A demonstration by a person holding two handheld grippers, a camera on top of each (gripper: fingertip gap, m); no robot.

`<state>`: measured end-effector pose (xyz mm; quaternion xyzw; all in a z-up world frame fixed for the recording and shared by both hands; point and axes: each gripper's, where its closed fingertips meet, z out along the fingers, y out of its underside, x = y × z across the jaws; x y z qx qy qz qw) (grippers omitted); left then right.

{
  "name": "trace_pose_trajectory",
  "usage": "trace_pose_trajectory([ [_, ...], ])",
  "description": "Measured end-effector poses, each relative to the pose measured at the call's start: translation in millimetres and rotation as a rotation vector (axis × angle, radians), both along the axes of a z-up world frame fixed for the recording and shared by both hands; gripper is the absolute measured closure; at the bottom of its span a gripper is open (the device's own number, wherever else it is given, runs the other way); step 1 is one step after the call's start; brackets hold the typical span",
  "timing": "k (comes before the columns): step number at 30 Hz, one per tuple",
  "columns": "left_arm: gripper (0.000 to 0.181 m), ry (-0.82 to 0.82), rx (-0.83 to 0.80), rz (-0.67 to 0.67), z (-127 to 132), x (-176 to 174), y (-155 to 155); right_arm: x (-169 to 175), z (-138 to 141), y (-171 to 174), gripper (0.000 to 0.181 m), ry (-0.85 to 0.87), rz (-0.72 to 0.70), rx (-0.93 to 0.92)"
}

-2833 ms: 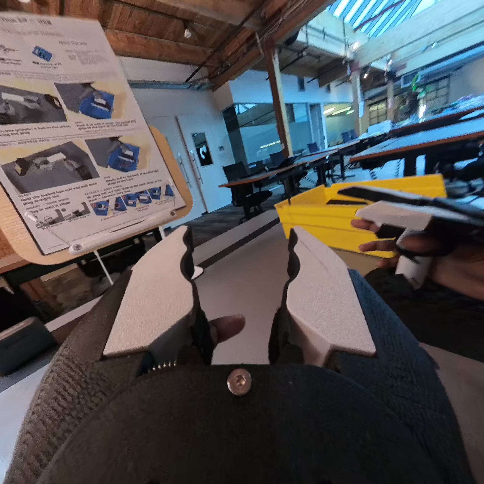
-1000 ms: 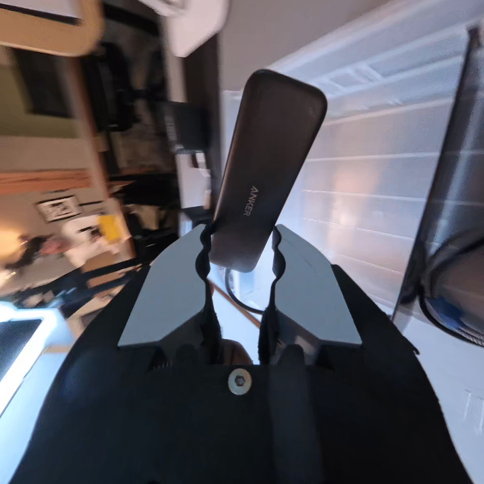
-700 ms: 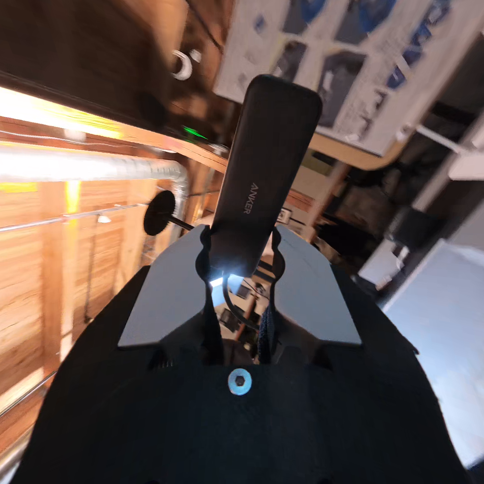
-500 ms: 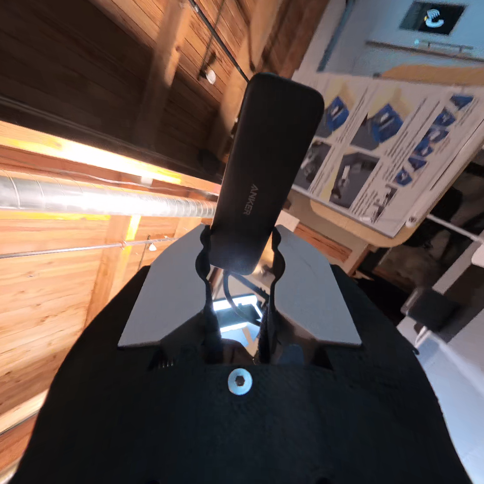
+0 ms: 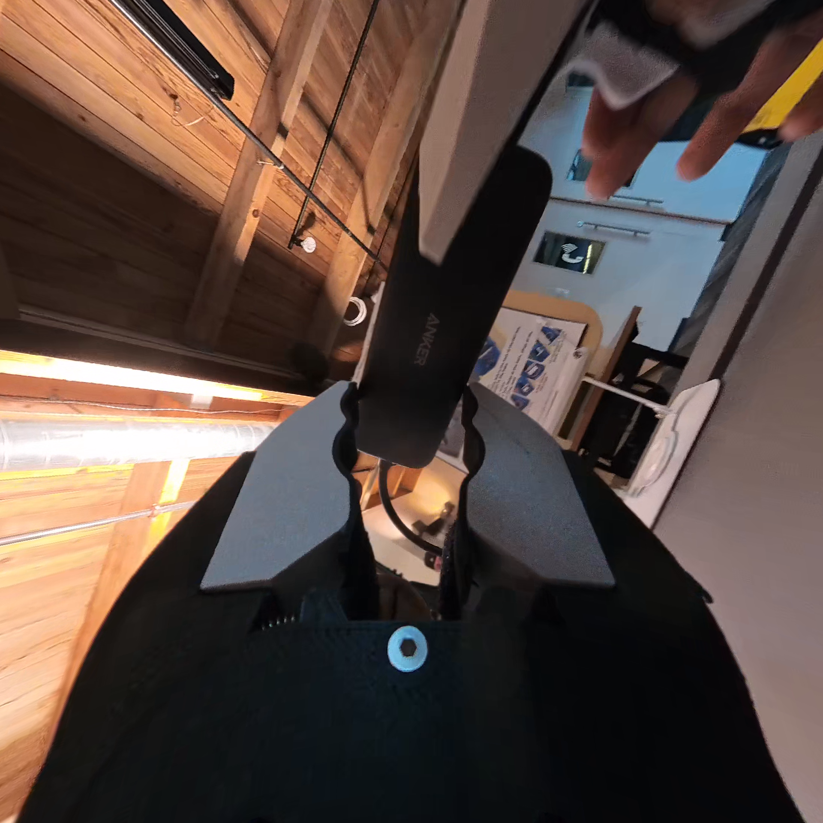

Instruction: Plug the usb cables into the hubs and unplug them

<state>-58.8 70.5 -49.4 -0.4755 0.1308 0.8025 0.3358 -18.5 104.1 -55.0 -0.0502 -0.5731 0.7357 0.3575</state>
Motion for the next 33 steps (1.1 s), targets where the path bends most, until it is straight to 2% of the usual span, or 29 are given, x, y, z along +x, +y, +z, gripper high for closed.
trace_pose_trajectory([
  [1, 0.136, -0.013, -0.004, -0.014, -4, 1, 3, -3, -3, -3, 0.137, -0.009, -0.008, 0.037],
  [3, 0.136, -0.012, -0.021, -0.023, -8, 2, 6, -8, -11, -6, 0.168, 0.002, -0.048, 0.12],
  [7, 0.138, -0.07, -0.039, -0.068, -17, 3, 9, -8, -15, 0, 0.169, 0.081, -0.101, 0.215],
  [8, 0.139, -0.118, -0.035, -0.093, -22, 3, 10, -6, -16, 3, 0.169, 0.113, -0.115, 0.235],
  [11, 0.124, -0.325, 0.054, -0.21, -32, 2, 10, -3, -16, 13, 0.169, 0.198, -0.175, 0.285],
  [15, 0.118, -0.656, 0.157, -0.51, -42, 15, 14, 5, -32, 20, 0.17, 0.305, -0.215, 0.471],
  [18, 0.118, -0.822, 0.065, -0.699, -56, 35, 27, 13, -54, 20, 0.17, 0.347, -0.177, 0.662],
  [22, 0.127, -0.768, -0.174, -0.609, -81, 38, 43, 23, -80, 16, 0.169, 0.369, -0.122, 0.878],
  [25, 0.165, -0.755, -0.308, -0.533, -99, 38, 52, 23, -85, 18, 0.169, 0.38, -0.135, 0.916],
  [27, 0.168, -0.759, -0.316, -0.527, -101, 38, 57, 23, -85, 23, 0.168, 0.375, -0.151, 0.925],
  [30, 0.169, -0.766, -0.341, -0.522, -103, 36, 65, 25, -80, 29, 0.15, 0.465, -0.222, 0.967],
  [31, 0.169, -0.757, -0.353, -0.524, -104, 36, 68, 25, -82, 31, 0.163, 0.478, -0.24, 1.005],
  [33, 0.168, -0.741, -0.361, -0.516, -106, 34, 75, 23, -87, 39, 0.168, 0.456, -0.284, 1.079],
])
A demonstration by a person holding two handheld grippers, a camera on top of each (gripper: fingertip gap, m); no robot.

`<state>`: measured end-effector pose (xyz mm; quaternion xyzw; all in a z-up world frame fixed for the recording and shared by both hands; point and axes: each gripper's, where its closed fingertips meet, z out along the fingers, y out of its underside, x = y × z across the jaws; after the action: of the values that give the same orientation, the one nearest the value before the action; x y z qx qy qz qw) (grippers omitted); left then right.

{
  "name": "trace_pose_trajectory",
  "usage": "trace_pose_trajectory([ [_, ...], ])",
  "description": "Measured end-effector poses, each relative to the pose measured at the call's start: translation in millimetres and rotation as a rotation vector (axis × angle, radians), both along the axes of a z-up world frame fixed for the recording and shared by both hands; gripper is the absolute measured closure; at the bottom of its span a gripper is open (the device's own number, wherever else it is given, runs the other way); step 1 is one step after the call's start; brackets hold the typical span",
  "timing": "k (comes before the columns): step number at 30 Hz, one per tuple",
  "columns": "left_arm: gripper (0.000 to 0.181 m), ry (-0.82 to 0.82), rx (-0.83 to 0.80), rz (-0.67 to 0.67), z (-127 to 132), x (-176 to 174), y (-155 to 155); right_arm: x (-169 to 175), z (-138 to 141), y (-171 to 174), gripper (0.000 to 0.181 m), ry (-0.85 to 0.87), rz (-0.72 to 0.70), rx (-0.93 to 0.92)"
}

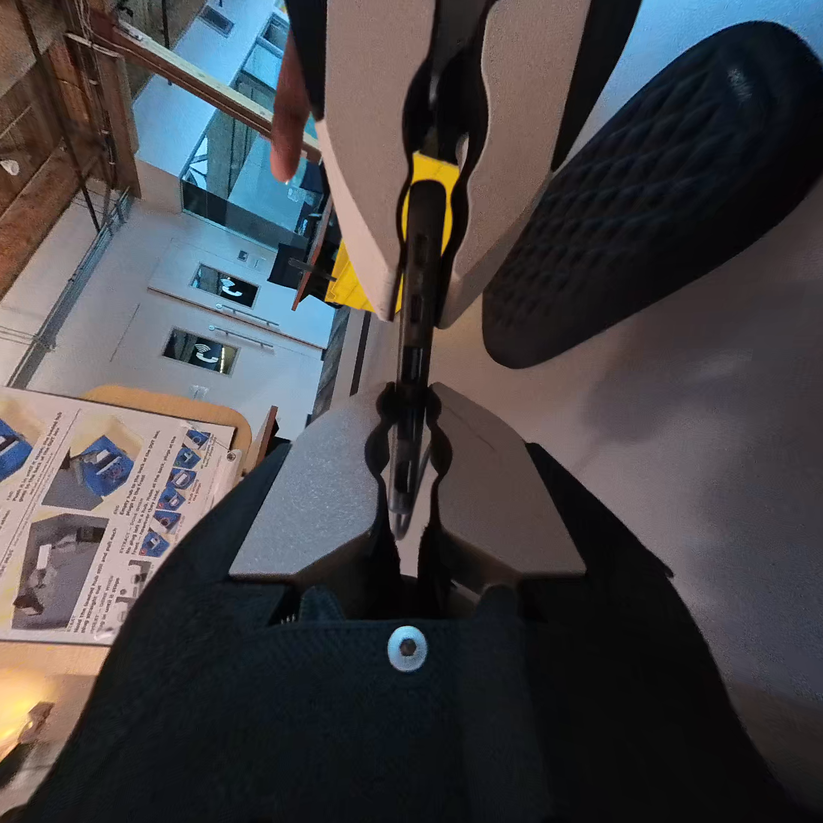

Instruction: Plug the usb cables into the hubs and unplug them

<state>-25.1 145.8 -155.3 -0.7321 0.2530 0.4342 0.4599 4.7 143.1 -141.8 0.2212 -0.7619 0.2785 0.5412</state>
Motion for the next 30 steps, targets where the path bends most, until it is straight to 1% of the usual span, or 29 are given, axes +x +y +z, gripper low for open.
trace_pose_trajectory([
  [2, 0.165, -0.018, 0.033, 0.021, 1, -3, 7, -2, -1, 10, 0.17, 0.054, -0.055, 0.049],
  [5, 0.135, -0.106, 0.107, 0.118, 9, -17, 0, -13, -12, 40, 0.17, 0.114, -0.19, 0.169],
  [6, 0.131, -0.149, 0.167, 0.139, 16, -21, -6, -17, -20, 52, 0.169, 0.118, -0.231, 0.215],
  [8, 0.129, -0.259, 0.302, 0.163, 32, -26, -22, -21, -40, 73, 0.169, 0.101, -0.295, 0.297],
  [11, 0.129, -0.404, 0.466, 0.179, 51, -31, -50, -15, -69, 86, 0.169, 0.015, -0.296, 0.364],
  [13, 0.129, -0.455, 0.544, 0.17, 63, -31, -69, -12, -77, 89, 0.165, -0.033, -0.291, 0.359],
  [15, 0.129, -0.482, 0.617, 0.187, 75, -33, -89, -7, -84, 92, 0.158, -0.146, -0.291, 0.343],
  [18, 0.129, -0.496, 0.672, 0.203, 93, -34, -115, 0, -85, 94, 0.154, -0.292, -0.284, 0.305],
  [20, 0.124, -0.499, 0.665, 0.215, 102, -31, -132, 7, -85, 95, 0.151, -0.398, -0.285, 0.283],
  [24, 0.12, -0.536, 0.627, 0.308, 114, -28, -185, 30, -80, 91, 0.127, -0.688, -0.262, 0.165],
  [26, 0.12, -0.548, 0.617, 0.406, 116, -29, -220, 39, -69, 84, 0.122, -0.765, -0.226, 0.09],
  [28, 0.12, -0.565, 0.574, 0.529, 109, -29, -255, 41, -51, 71, 0.123, -0.751, -0.151, -0.007],
  [30, 0.12, -0.564, 0.528, 0.675, 99, -30, -286, 43, -29, 53, 0.125, -0.716, -0.032, -0.127],
])
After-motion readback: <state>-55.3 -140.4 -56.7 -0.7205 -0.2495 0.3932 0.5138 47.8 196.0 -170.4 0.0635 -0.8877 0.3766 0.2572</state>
